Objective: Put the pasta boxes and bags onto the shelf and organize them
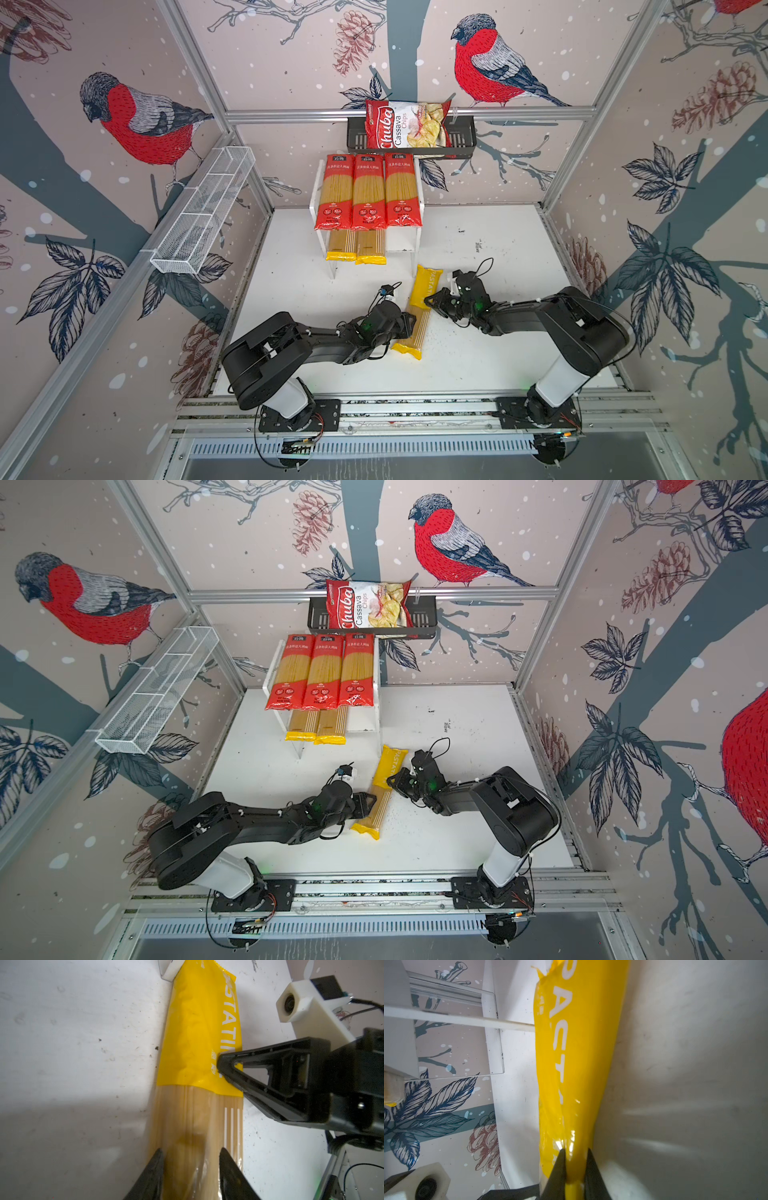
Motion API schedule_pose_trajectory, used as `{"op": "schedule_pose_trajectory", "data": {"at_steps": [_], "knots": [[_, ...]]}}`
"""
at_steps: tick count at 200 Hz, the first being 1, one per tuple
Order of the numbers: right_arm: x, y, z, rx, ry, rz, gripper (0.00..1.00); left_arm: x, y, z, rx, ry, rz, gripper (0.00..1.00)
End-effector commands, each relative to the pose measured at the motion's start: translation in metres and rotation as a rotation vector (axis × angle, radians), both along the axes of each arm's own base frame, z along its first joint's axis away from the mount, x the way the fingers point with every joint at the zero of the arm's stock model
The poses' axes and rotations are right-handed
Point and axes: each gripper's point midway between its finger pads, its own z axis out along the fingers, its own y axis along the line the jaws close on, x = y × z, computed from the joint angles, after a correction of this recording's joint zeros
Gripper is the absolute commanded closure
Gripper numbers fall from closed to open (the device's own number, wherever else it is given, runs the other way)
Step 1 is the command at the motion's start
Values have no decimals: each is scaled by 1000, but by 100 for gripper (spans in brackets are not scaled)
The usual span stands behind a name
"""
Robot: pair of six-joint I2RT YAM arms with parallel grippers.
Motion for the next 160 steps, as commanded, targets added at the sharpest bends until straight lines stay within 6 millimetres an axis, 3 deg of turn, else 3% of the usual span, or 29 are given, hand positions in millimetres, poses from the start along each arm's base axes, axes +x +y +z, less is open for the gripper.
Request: {"op": "schedule_pose_trajectory", "data": {"at_steps": [1,32,58,92,111,160], "knots": [[-3,7,19,74,-41,36,90,0,-9,24,-79,-34,-28,54],[-6,-2,28,78,-67,26,94,-3,0,39,-77,-60,-21,47],[-10,-10,47,66,-125,26,97,-3,13,58,-67,-110,-4,42],[-16,-20,95,22,-282,49,99,-3,41,83,-61,-205,58,33],[-21,-21,136,22,-400,71,100,-4,53,100,-98,-254,63,26],[-34,2,207,109,-552,169,100,-16,65,161,-248,-406,23,12]]}}
